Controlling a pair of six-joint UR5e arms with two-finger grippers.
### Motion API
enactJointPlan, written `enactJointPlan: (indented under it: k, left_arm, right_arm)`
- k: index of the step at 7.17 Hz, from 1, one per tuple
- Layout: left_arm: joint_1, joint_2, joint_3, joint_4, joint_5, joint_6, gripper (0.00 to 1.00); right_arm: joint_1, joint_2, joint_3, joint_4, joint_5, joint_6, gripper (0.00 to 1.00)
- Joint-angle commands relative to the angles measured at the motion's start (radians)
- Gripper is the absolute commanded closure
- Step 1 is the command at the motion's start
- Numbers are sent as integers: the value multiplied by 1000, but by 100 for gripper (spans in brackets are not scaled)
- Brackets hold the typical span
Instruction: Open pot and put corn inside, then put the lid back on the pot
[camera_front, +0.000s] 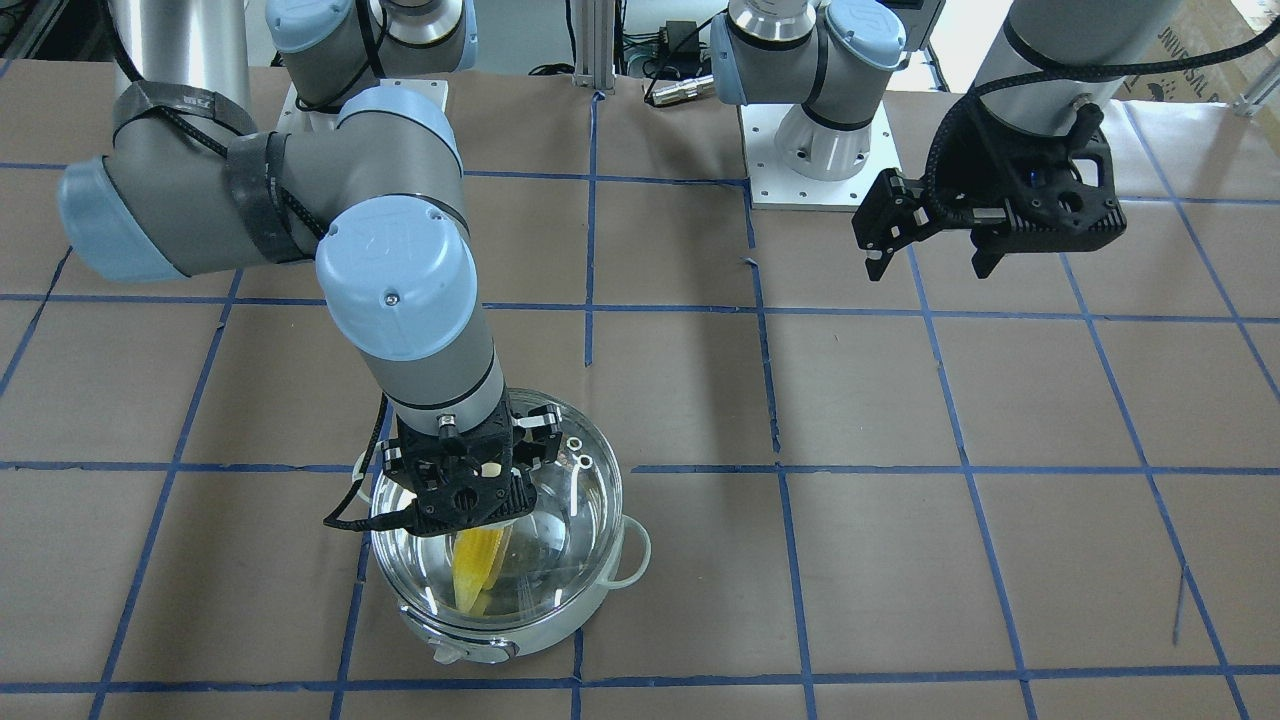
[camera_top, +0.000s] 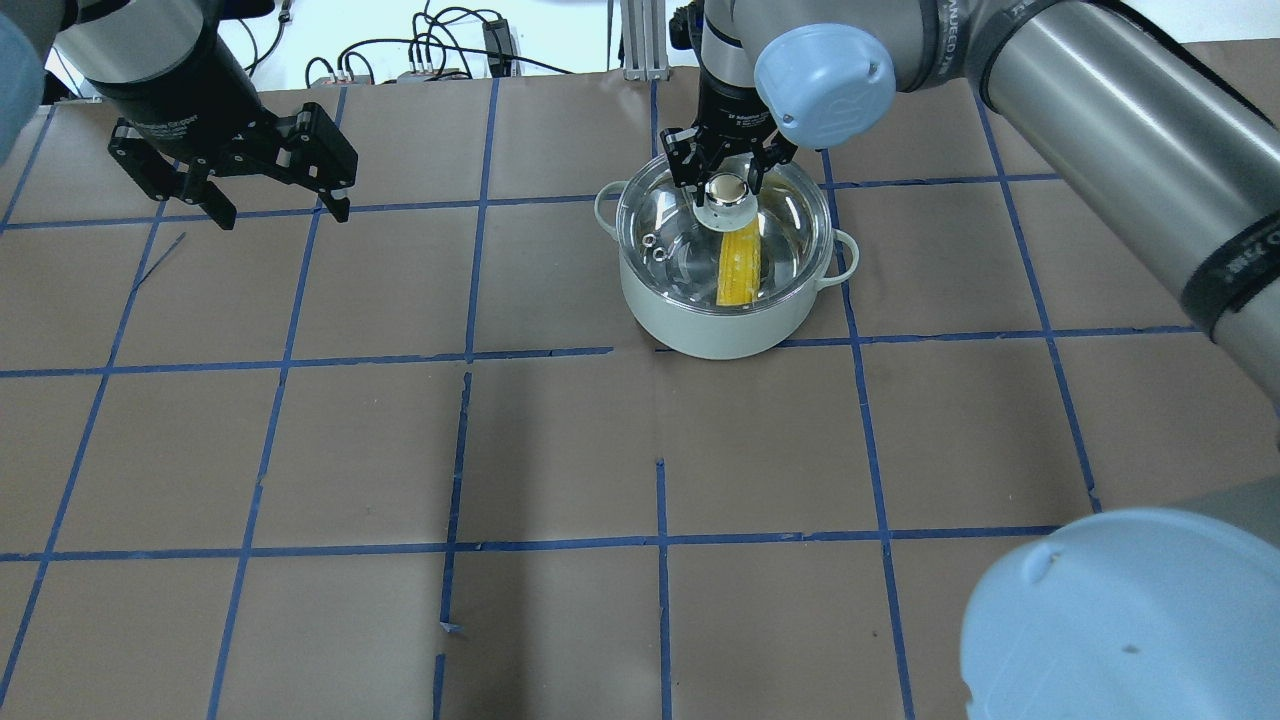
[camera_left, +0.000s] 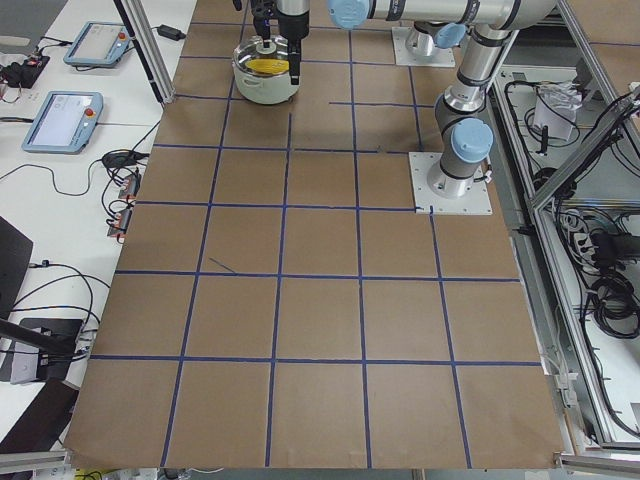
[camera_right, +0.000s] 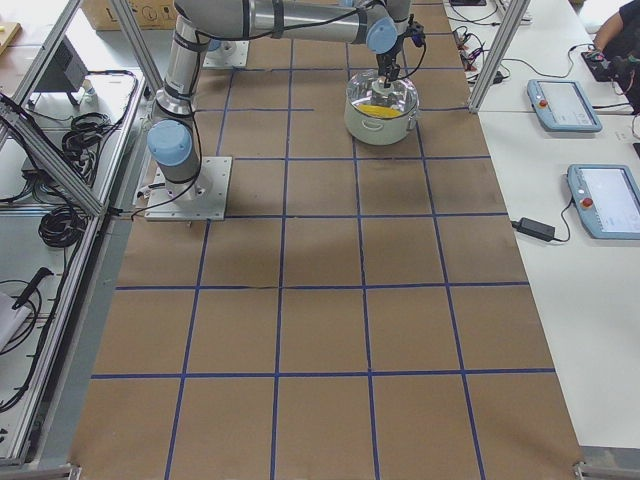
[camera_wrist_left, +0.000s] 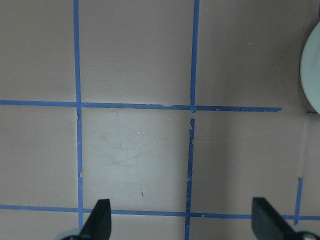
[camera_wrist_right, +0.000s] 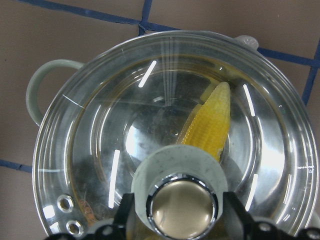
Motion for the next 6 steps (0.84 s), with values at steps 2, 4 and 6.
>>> enactJointPlan:
  k: [2, 4, 6]
  left_arm:
    - [1, 2, 0, 0, 0, 0, 0]
    - [1, 0, 2, 0, 0, 0, 0]
    - [1, 0, 6, 0, -2, 0, 0]
  right_arm:
    - [0, -12, -12, -13, -6, 3, 24]
    - [-5, -28, -58, 21, -17, 0, 20]
    - [-20, -55, -61, 26, -26, -8, 17]
